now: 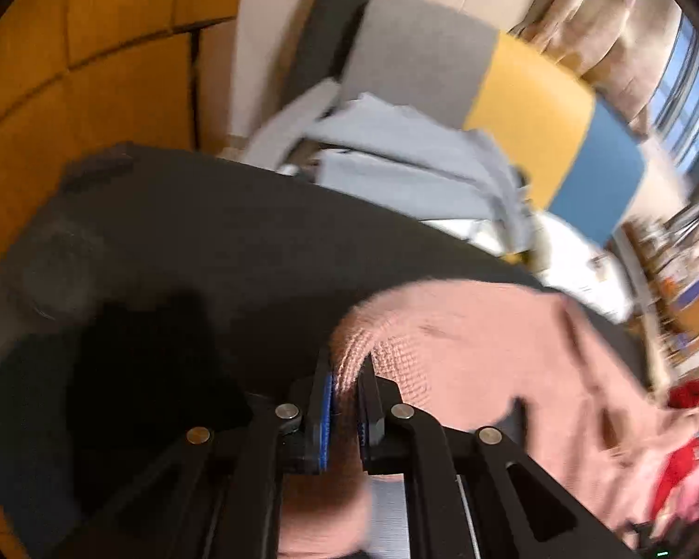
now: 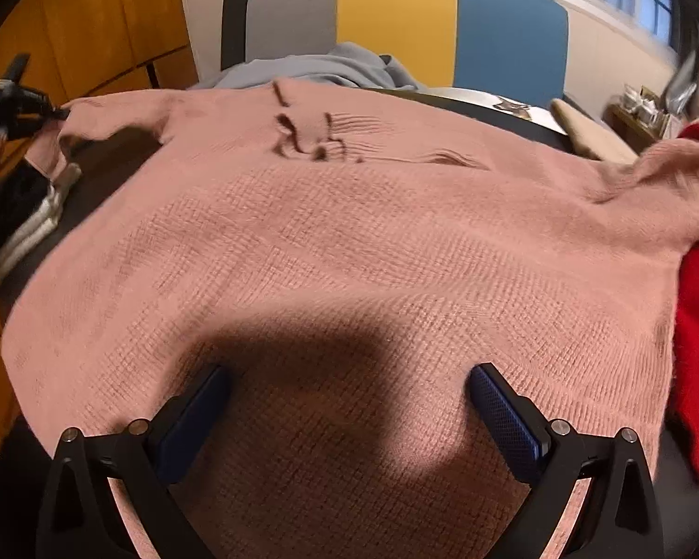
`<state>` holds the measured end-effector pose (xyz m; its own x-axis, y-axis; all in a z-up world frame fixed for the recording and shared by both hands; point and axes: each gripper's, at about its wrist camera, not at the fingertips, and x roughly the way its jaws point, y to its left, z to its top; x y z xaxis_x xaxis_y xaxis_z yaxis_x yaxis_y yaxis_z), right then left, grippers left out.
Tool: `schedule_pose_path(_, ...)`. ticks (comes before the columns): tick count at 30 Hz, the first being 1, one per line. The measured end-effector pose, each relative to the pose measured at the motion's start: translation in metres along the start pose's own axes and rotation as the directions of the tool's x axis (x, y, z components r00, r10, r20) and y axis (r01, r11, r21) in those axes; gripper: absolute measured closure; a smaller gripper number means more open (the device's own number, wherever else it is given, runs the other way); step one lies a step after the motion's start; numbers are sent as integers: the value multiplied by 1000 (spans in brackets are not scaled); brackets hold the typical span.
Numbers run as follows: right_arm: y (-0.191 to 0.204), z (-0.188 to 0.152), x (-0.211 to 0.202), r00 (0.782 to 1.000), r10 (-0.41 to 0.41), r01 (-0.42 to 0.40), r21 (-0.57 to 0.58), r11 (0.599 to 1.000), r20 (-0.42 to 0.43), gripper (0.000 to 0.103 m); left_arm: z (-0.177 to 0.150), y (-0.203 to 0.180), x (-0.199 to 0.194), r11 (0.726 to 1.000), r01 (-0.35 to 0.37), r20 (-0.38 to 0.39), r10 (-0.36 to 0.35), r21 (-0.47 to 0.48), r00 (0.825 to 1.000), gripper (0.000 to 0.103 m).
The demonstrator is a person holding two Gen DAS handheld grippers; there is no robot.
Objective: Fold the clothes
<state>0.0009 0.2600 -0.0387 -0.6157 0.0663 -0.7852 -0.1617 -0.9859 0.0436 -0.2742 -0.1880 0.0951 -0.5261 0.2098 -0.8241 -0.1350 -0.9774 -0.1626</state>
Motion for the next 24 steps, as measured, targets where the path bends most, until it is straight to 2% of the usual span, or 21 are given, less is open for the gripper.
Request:
schedule_pose_path(2,6,4,4,1000,8,-8,-20,1000,2,0,11,18,8,995,-103,-13,103,7,995,96)
schedule_pose_path(4,13,8,8,1000,26,-26,-33,999,-5,0,20,30,9,980,-198,-29,197,-33,980,96)
schedule_pose_path(6,20,10,10,999,45,-45,-66,997,-8,0,31,42,13,972,-218,-41,215,-85,976,90)
schedule_pose_path(7,23,10,11,999,53,-53,-78,996,-6,0,36,46,13,968,-225,-41,221,-113,974,77)
schedule_pose_path(8,26,10,12,998,60,-60,-89,994,-4,0,37,47,8,963,-232,-33,229,-140,973,69)
schedule_pose_path(10,30,11,13,998,69,-68,-106,992,1,0,39,43,-2,952,-262,2,266,-161,964,69)
schedule_pose_path(13,28,9,13,997,82,-80,-98,992,13,0,44,27,-23,938,-310,98,327,-157,940,68)
schedule_pose_path(15,28,9,15,996,82,-79,-100,992,20,0,44,28,-37,943,-282,125,306,-179,944,66)
schedule_pose_path(19,28,10,16,996,85,-83,-96,992,17,0,46,17,-62,948,-167,179,219,-269,959,66)
schedule_pose_path(20,28,10,16,996,87,-85,-95,992,17,0,43,7,-65,958,-117,205,174,-263,963,65)
schedule_pose_path(22,28,10,16,996,89,-87,-93,992,17,0,22,-23,-64,978,18,206,25,-207,978,64)
schedule_pose_path(24,30,9,15,996,88,-86,-97,992,17,0,-13,-62,-52,982,143,173,-120,-127,978,63)
